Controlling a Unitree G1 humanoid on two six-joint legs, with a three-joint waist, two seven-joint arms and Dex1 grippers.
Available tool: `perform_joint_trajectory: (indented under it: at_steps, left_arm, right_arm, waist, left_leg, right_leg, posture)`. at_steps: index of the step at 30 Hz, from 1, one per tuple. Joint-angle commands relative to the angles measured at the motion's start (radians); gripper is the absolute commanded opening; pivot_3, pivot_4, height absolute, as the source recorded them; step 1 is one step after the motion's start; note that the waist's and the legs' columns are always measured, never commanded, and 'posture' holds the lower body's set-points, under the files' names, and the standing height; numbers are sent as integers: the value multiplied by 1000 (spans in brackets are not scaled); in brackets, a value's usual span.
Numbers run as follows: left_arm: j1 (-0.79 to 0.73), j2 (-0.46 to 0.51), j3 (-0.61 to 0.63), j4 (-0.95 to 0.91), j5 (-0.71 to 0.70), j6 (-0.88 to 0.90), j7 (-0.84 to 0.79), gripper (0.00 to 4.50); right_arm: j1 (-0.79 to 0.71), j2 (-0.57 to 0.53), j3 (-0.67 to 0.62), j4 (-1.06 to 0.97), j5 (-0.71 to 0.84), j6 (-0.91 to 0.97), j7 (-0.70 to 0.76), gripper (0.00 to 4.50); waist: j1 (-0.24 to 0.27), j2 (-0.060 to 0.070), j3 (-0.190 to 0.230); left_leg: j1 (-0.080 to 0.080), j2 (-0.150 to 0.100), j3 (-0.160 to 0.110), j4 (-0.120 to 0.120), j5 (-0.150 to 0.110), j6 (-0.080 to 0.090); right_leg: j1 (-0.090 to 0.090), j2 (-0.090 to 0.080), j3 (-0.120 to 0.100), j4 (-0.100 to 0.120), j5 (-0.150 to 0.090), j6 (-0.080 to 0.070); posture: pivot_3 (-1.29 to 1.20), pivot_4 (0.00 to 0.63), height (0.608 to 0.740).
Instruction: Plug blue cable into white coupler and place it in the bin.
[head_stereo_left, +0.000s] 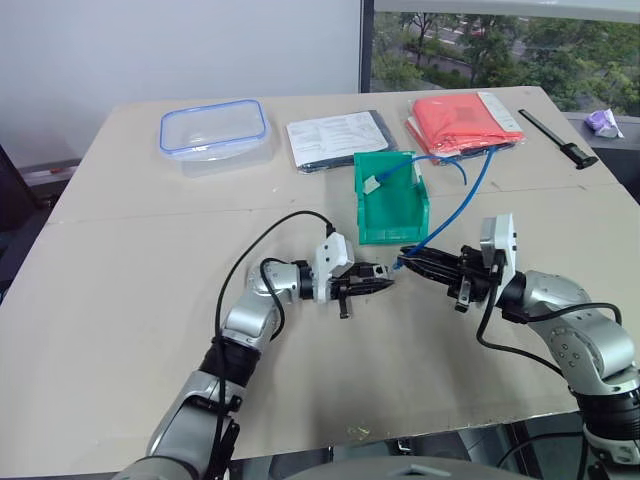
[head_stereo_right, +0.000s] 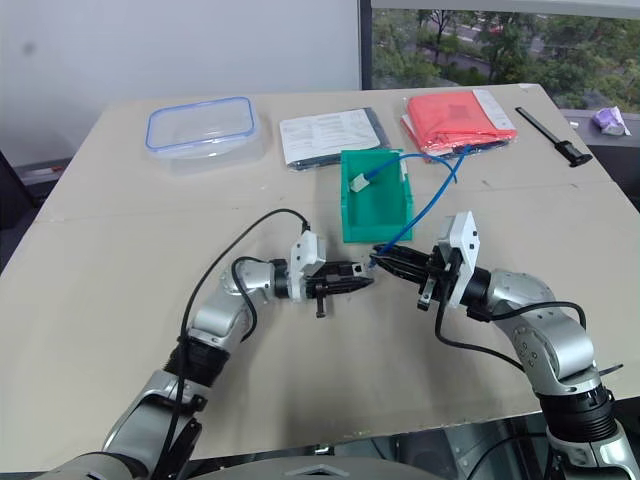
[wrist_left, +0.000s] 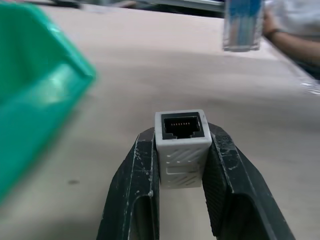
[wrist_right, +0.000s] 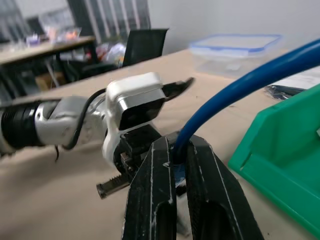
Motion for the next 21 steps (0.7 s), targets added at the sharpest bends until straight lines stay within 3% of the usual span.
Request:
perform_joint_trajectory:
  at_steps: [1,9,21]
  left_arm:
    - [-76,-17,-13,94,2,-90,-123,558]
    - [-155,-63,-13,277,45,-240,-205,558]
    - [-171,-85,3,319,76,-279,-225,558]
  right_arm:
    - [-26,-3,5,0,-44,-66,36,0]
    - [-25,-7,61,59,-153,-140,82,0]
    - [-34,-51,106,163,-261,-240,177,0]
  waist:
    - [0,0,0]
    - [0,0,0]
    - [0,0,0]
  left_leg:
    - [0,0,0,0,0,0]
    - [0,0,0,1,0,0]
    - [0,0,-1,1,0,0]
  right_leg:
    - [0,0,0,0,0,0]
    - [0,0,1,0,0,0]
    - [0,0,1,0,0,0]
  posture:
    - [0,150,740]
    - [0,150,740]
    - [0,150,740]
